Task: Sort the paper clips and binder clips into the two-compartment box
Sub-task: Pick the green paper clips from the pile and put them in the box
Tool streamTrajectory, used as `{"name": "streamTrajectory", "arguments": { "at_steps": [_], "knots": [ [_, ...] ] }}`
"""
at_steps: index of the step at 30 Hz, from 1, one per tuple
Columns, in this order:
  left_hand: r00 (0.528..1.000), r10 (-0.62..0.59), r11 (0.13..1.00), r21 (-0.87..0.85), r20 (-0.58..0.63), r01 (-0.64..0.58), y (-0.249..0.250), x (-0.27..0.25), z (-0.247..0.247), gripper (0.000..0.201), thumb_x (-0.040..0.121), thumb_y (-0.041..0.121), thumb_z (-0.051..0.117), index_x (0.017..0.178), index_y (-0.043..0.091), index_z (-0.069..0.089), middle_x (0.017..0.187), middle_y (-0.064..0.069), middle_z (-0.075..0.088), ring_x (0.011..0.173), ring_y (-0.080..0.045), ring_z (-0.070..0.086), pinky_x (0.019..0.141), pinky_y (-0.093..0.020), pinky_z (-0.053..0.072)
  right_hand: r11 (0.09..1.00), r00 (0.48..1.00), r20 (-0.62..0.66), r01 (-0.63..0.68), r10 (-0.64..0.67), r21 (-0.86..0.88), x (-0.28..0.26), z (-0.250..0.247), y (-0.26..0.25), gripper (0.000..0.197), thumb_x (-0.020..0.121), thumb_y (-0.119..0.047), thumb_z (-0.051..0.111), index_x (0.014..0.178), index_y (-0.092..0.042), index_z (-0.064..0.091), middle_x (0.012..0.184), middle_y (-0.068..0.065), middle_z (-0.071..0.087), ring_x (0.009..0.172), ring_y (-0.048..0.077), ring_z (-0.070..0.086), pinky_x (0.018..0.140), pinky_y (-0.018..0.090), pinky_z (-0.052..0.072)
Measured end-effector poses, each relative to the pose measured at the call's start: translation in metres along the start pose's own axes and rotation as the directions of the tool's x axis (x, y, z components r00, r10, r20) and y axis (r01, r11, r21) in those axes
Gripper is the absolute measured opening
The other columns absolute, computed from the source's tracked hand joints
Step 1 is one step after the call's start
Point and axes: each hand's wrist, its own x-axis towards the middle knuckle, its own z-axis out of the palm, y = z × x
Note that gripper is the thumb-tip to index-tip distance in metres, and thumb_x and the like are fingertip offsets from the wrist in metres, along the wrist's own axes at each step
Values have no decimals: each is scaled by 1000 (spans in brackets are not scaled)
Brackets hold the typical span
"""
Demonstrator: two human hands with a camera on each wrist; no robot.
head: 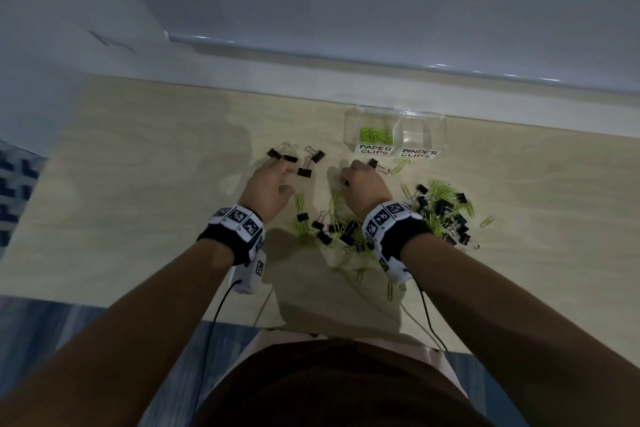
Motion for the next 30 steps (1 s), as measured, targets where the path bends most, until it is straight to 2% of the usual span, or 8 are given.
{"name": "streamTrajectory", "arguments": {
  "at_steps": [7, 10, 14, 17, 19, 21, 24, 30],
  "knots": [
    [984, -37, 999, 29, 174, 33, -1, -22, 19, 41, 76, 20, 75, 112, 10, 60, 106, -2, 52, 89, -13, 52, 81, -25, 47, 995, 997, -34, -64, 66, 77, 6, -10, 8, 19, 82, 4, 54, 95, -6, 62, 103, 15, 55, 94, 32, 55, 75, 30, 43],
    [986, -2, 1000, -12, 169, 4, 1, -23, 23, 36, 78, 11, 72, 112, 5, 61, 107, -9, 58, 93, -18, 58, 83, -21, 45, 999, 998, -58, -36, 38, 34, 7, -10, 7, 34, 78, 12, 49, 104, -6, 62, 110, 14, 53, 102, 33, 52, 80, 38, 50],
    [983, 58, 992, -119, 173, -38, 3, -25, 22, 34, 84, 3, 62, 118, 7, 61, 112, -10, 64, 102, -22, 61, 91, -31, 49, 996, 997, -16, 78, -79, -35, 5, -7, -8, 45, 79, 12, 46, 116, -10, 59, 120, 8, 52, 110, 28, 45, 82, 40, 50],
    [990, 134, 991, 30, -36, -133, 2, -8, 12, 30, 88, 1, 51, 116, 3, 61, 118, -15, 60, 107, -29, 56, 93, -35, 44, 974, 976, 41, 215, -212, -70, 11, -4, -21, 51, 77, 10, 49, 122, -11, 58, 127, 8, 52, 112, 30, 45, 84, 42, 49],
    [984, 145, 982, 140, -102, -130, 2, 11, 5, 31, 89, 0, 49, 118, 1, 59, 123, -18, 55, 111, -33, 51, 95, -38, 43, 958, 962, 108, 263, -252, -111, 15, -5, -30, 56, 81, 4, 48, 134, -13, 46, 140, 5, 44, 121, 31, 40, 90, 46, 45],
    [992, 123, 963, 245, -34, -111, 1, 27, 5, 33, 90, 4, 48, 122, 2, 56, 130, -17, 50, 116, -34, 46, 98, -43, 43, 944, 953, 175, 278, -247, -179, 16, -7, -34, 53, 88, -4, 43, 140, -15, 37, 147, 0, 35, 128, 28, 33, 95, 46, 40],
    [985, 137, 922, 350, 107, -166, -1, 30, 11, 33, 90, 3, 47, 122, -2, 54, 133, -20, 48, 120, -36, 43, 97, -48, 43, 927, 954, 177, 281, -242, -247, 15, -9, -25, 60, 84, 1, 44, 141, -18, 36, 146, -3, 35, 128, 25, 34, 94, 46, 38],
    [959, 277, 936, 211, 60, -283, -17, -1, 19, 17, 81, 5, 63, 95, -2, 71, 106, -17, 66, 96, -33, 62, 85, -37, 52, 971, 986, 50, 166, -159, -172, 15, -11, 7, 48, 84, 0, 47, 130, -14, 53, 139, -2, 47, 126, 24, 39, 99, 42, 39]
  ]
}}
